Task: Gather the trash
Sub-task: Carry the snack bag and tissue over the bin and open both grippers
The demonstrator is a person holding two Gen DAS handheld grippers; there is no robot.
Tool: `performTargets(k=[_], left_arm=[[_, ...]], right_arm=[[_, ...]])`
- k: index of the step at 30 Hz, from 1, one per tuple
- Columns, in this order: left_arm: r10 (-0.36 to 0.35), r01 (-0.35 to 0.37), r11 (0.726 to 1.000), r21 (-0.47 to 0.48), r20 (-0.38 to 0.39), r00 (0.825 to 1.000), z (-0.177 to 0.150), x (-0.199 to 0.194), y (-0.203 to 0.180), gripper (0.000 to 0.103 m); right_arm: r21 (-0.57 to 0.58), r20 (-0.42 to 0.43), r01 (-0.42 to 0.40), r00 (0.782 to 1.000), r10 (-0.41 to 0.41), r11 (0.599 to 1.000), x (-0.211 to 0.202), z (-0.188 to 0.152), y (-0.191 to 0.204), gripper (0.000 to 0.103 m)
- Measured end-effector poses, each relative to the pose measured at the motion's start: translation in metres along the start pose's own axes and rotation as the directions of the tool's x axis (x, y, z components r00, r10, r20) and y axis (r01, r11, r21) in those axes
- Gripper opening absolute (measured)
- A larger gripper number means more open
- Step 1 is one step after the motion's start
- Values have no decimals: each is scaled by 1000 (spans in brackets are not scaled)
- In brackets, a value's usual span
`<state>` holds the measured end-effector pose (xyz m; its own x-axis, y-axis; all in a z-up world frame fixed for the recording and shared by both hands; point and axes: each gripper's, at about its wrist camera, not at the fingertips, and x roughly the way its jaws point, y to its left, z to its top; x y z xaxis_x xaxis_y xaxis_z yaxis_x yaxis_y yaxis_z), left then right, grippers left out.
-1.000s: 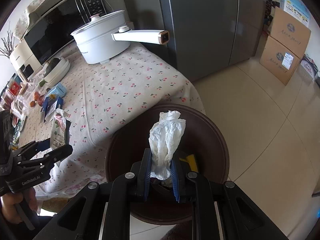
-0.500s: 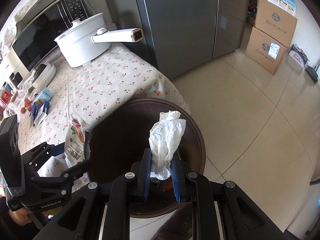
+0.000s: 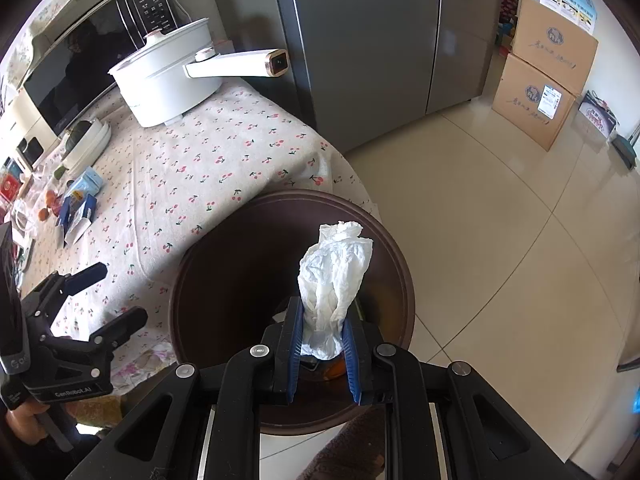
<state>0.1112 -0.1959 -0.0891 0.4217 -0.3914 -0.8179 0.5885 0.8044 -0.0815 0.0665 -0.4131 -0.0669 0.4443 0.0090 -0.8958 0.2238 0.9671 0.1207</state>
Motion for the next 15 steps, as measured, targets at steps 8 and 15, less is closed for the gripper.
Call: performTargets(k=[8, 15], left_arm=[[73, -73, 996, -50, 0, 997, -9, -18, 30, 96], [119, -119, 986, -118, -12, 993, -16, -35, 61, 98]], right_arm=[[-28, -11, -1, 1000, 0, 1000, 6, 2, 14, 21], [-39, -40, 5, 999, -6, 999, 18, 3, 28, 22]])
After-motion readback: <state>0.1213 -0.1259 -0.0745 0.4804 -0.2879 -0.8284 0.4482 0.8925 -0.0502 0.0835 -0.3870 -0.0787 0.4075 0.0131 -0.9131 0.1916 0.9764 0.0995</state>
